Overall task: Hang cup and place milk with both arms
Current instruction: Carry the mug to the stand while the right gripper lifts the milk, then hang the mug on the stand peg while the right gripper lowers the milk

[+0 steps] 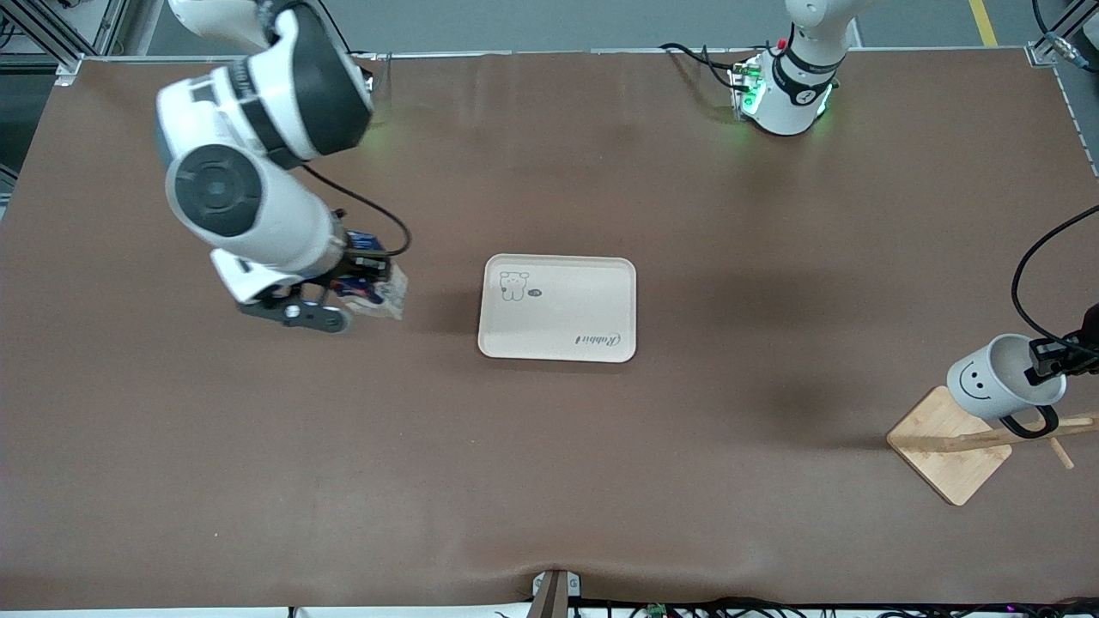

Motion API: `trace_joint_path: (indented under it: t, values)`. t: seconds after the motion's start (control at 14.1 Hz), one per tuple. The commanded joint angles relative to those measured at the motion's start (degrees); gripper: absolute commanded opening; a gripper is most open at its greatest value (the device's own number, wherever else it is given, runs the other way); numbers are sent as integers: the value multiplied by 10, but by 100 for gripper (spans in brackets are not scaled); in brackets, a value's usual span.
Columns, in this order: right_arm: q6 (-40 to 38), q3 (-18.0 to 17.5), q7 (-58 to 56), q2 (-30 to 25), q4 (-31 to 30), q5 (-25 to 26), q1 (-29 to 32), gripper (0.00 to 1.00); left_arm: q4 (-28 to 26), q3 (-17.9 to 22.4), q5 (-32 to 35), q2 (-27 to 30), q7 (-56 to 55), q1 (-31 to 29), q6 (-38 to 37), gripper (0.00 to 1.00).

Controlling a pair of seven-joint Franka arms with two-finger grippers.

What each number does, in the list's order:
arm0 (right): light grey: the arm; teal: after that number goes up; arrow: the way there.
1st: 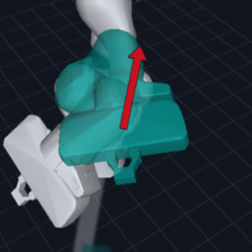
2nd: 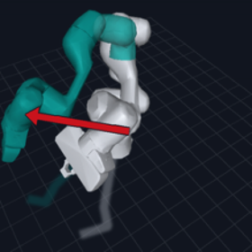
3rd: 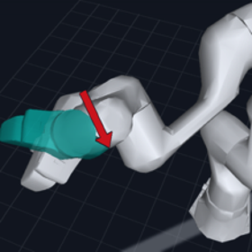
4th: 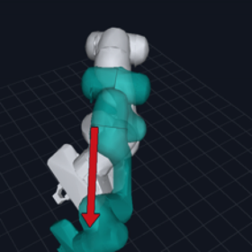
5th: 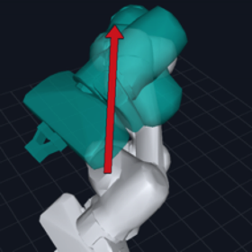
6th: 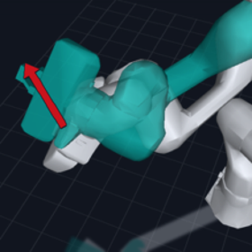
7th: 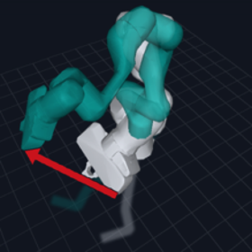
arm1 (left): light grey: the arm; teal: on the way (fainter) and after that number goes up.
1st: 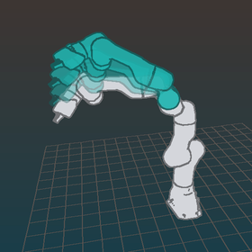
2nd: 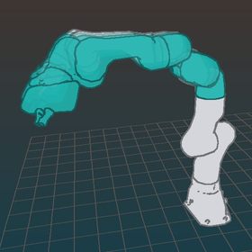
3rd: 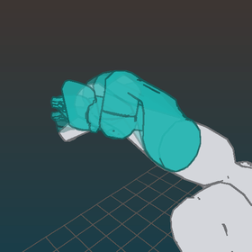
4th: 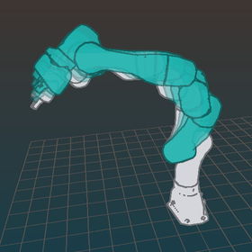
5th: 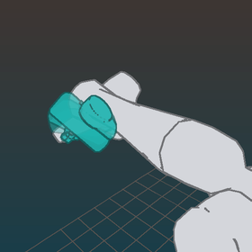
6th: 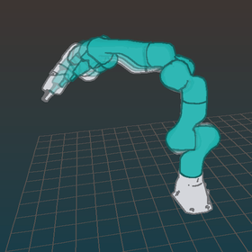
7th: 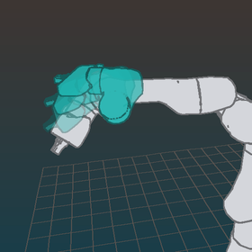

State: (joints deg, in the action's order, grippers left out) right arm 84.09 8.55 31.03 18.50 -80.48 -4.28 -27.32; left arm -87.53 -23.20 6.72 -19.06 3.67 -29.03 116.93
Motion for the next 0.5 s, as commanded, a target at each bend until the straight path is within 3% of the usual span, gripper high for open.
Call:
trace_joint_path:
  t: [0.0, 0.14, 0.42]
  values:
    - [48, -8, -107, -87, -134, 8, 87, 0, 14, -1, -13, -3, 15, -2, -1, 0]
    - [94, -8, -236, -122, -208, 10, 142, 0, 15, 0, -13, -3, 15, -3, 0, 0]
    - [128, -7, -303, -127, -282, 15, 230, 0, 15, 0, -13, -3, 15, -11, -1, 0]
